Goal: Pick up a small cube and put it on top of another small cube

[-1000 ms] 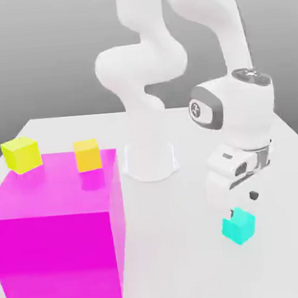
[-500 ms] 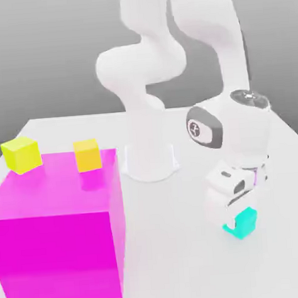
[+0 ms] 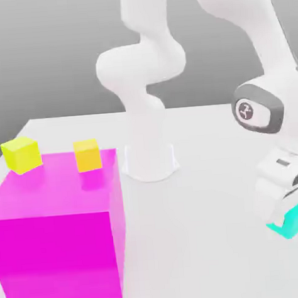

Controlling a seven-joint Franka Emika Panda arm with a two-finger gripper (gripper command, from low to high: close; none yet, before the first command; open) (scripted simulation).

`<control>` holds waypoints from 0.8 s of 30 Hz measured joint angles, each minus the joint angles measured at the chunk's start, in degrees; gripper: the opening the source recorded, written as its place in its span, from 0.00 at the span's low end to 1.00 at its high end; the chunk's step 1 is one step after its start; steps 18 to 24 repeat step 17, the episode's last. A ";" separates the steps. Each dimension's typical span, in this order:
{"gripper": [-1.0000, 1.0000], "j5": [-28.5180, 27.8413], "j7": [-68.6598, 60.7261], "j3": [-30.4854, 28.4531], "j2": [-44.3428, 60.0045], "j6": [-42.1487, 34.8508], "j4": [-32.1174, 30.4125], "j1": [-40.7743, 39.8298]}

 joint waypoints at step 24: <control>1.00 1.16 6.30 -1.68 14.36 -3.79 20.23 2.24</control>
